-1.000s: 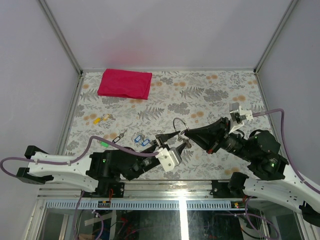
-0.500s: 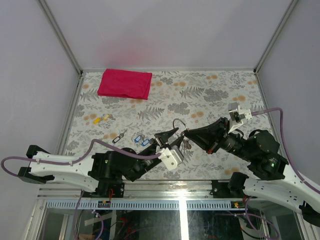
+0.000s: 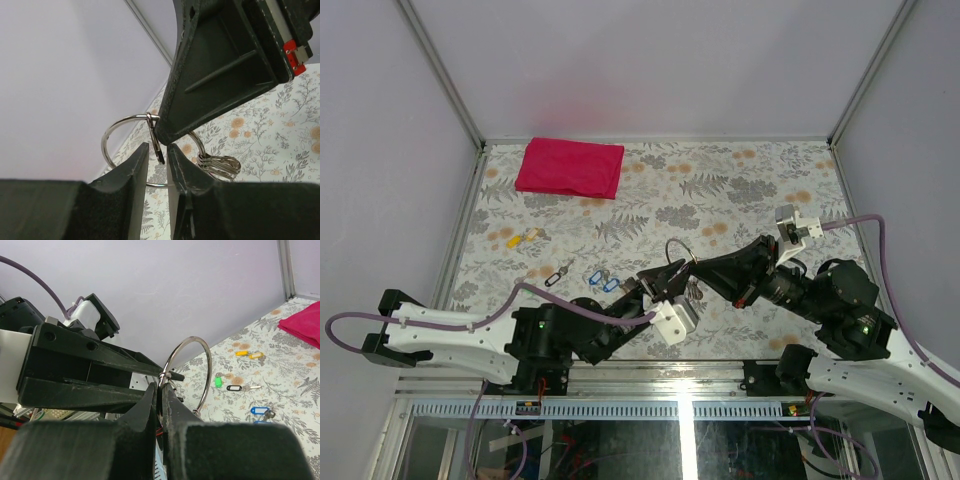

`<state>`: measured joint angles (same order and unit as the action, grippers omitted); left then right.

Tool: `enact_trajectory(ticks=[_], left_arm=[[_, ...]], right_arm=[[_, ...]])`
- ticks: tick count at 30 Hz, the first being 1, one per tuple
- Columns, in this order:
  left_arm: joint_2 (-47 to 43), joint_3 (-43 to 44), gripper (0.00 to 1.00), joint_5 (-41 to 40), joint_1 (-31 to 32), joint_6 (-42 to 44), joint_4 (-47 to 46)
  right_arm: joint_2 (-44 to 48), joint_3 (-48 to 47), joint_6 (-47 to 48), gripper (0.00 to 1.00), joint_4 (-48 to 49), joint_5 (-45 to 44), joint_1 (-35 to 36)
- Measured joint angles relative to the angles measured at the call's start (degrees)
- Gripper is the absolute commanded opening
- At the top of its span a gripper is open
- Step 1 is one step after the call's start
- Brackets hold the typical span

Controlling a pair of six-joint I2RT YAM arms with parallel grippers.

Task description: Put the keys on the keyring

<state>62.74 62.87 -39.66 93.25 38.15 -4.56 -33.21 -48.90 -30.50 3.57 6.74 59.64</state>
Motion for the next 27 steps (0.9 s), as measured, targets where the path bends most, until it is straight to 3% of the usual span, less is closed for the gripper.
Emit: enact_trajectory(ticks=[5, 11, 15, 17, 21, 27], left_arm=[[0.07, 0.13, 0.2, -0.02, 0.0, 0.35, -1.03], [0.39, 0.15, 0.01, -0.24, 0.02, 0.98, -1.27], [0.48, 0.24, 0.0, -0.74, 0.02, 1.16, -1.4], [0.5, 0.61, 0.0, -0.76, 0.04, 0.85, -0.66], [0.96, 4.39, 0.0, -0.68, 0.02, -2.01, 5.77], [3.13, 13.86, 0.0, -0.13, 0.04, -12.22, 23.04]], right_arm=[[0.0, 0.0, -0.02, 0.0, -0.31, -0.02, 0.0], [0.11, 0.0, -0.04, 0.0, -0.31, -0.02, 0.0], [0.37, 0.0, -0.04, 0.0, -0.61, -0.09, 0.0], [0.7, 0.0, 0.0, 0.05, -0.96, -0.13, 0.0], [1.49, 0.0, 0.37, 0.23, -1.92, -0.28, 0.02], [3.61, -0.22, 4.04, 0.4, -4.72, -3.45, 0.07]])
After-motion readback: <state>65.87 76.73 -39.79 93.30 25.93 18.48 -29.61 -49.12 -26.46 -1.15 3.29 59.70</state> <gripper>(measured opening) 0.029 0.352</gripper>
